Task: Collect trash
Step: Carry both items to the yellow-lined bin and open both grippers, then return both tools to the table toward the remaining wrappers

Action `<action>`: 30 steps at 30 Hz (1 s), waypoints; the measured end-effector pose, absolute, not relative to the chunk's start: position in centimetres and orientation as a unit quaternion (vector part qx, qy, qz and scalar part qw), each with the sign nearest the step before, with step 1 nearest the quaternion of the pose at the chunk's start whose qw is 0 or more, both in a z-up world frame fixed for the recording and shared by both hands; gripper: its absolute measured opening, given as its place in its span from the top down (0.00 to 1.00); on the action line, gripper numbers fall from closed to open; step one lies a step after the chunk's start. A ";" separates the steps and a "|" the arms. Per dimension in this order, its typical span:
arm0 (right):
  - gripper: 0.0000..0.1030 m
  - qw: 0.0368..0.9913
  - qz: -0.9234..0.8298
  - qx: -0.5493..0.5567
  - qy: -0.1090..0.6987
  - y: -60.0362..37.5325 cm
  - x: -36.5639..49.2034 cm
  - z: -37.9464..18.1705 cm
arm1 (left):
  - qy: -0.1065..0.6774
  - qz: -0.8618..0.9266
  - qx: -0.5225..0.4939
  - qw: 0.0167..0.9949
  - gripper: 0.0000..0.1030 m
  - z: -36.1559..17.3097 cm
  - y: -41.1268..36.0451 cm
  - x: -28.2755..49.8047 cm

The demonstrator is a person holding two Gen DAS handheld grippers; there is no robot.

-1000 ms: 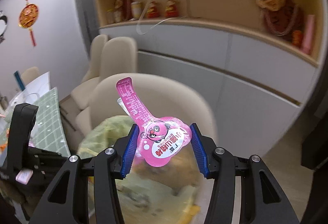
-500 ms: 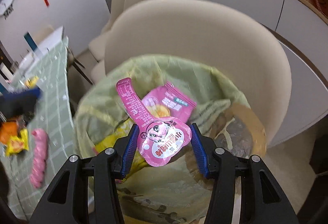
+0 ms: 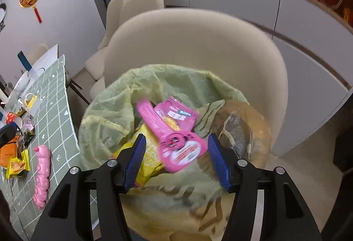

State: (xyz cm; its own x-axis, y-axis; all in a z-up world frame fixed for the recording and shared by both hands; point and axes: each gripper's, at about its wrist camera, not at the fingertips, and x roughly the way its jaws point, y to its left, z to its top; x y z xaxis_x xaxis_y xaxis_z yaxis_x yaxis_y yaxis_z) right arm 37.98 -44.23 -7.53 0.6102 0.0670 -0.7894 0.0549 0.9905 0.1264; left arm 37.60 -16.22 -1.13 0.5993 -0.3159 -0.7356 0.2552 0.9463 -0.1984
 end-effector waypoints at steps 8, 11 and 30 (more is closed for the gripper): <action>0.46 0.913 0.047 0.054 0.402 -40.0 35.7 -4.0 | 0.416 -0.075 -0.058 0.904 0.56 -0.9 -8.3 32.2; 0.46 0.918 0.076 0.030 0.388 -36.8 34.6 -2.7 | 0.413 -0.032 -0.069 0.907 0.56 -1.2 -4.7 29.9; 0.46 0.892 0.233 -0.034 0.386 -19.6 32.6 -3.5 | 0.372 0.177 -0.157 0.898 0.54 -3.3 15.8 22.5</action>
State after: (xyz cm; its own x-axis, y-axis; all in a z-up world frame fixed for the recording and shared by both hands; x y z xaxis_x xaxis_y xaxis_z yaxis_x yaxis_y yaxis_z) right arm 32.58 -19.64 -3.47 0.5933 0.3893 -0.7045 -0.4418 0.8892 0.1193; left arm 22.46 15.84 -3.30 0.6608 0.2005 -0.7233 -0.4342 0.8882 -0.1504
